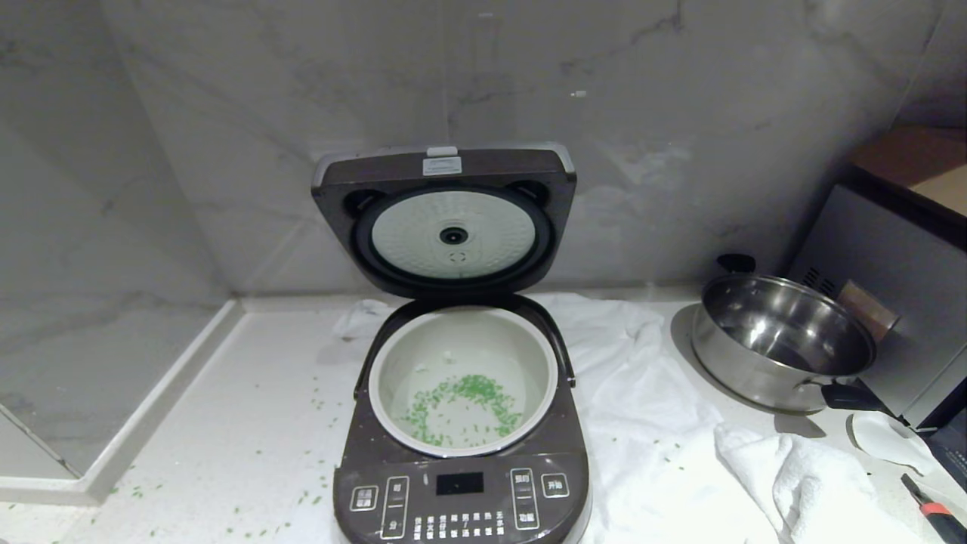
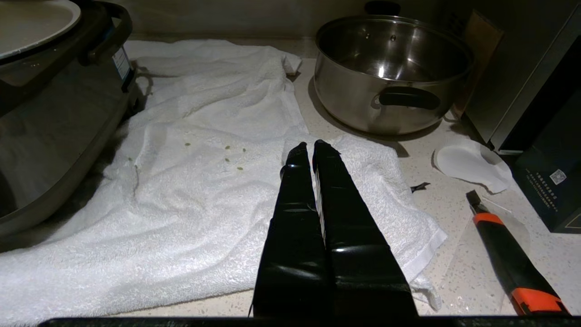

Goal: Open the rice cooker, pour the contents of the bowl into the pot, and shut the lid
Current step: Pour the water from the bowl into the rice cooker

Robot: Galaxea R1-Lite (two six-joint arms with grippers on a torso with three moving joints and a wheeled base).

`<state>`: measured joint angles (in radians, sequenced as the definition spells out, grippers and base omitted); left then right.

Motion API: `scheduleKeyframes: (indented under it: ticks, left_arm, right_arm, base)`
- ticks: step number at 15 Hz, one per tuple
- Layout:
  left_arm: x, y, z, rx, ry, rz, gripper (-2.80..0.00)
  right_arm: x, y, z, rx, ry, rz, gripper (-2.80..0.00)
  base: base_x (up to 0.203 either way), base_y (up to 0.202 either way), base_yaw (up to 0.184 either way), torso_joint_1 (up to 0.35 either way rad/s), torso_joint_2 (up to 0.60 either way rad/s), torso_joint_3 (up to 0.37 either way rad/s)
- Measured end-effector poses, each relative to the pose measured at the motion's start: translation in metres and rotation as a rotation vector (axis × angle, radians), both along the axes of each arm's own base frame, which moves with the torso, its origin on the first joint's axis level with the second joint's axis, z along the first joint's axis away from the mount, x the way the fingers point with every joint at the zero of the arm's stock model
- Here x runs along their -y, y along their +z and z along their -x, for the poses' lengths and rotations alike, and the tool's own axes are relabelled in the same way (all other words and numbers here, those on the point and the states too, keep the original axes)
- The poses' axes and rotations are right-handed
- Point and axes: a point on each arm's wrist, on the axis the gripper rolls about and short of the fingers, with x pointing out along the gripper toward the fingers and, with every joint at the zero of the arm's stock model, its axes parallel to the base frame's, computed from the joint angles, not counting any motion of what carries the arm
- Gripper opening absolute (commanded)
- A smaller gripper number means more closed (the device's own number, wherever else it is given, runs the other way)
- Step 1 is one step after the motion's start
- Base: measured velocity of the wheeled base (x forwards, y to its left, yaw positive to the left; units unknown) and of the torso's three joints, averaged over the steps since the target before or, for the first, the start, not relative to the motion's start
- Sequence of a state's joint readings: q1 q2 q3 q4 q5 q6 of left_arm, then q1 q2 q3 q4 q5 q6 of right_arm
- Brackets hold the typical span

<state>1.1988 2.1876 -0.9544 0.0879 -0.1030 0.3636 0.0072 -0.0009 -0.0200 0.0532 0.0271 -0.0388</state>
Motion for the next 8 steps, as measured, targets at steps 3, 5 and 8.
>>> scheduleKeyframes:
  ticks: [3,5,8]
  left_arm:
    - [0.02,0.004,-0.01,-0.005,-0.057,0.021,-2.8]
    - [0.036,0.006,-0.017,-0.008,-0.101,0.036,-2.8]
    - [0.056,0.012,-0.028,-0.008,-0.162,0.043,-2.8]
  right_arm:
    - [0.0,0.0,0.0,0.0,0.0,0.001,-2.8]
    - [0.0,0.0,0.0,0.0,0.0,0.001,-2.8]
    - [0.0,0.0,0.0,0.0,0.0,0.0,-2.8]
  base:
    - [0.0,0.0,0.0,0.0,0.0,0.0]
    - [0.0,0.0,0.0,0.0,0.0,0.0]
    - [0.0,0.0,0.0,0.0,0.0,0.0]
